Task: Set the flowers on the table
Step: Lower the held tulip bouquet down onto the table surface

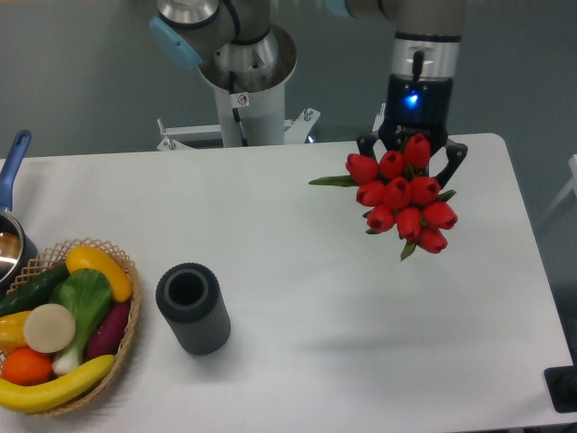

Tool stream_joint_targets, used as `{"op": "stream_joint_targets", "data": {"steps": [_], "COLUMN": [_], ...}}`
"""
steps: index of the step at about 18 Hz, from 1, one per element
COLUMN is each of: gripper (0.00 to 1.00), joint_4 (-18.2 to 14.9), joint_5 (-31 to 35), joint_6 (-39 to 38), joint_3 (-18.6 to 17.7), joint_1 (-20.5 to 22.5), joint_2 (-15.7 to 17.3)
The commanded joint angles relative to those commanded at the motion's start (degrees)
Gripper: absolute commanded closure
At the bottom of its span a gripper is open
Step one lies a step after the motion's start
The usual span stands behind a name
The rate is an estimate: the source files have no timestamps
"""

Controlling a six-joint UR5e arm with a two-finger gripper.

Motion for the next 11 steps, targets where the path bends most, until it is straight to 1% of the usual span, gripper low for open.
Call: {"op": "stream_joint_targets", "data": {"steps": [3,6,9,11], "gripper": [0.58,0.58,0.58,0.58], "joint_4": [-0.1,0.4,0.5,0.5], "joint_5": [10.9,17.5,18.4,18.4], "joint_6": [0.1,0.0,-0.1,-0.2], "joint_3": [-0.5,-1.3,-1.1,-0.5], "joint_1": [-4.0,-6.8,-7.4,-7.7], "joint_2": [-1.1,-3.7,-5.6,-8.2]}}
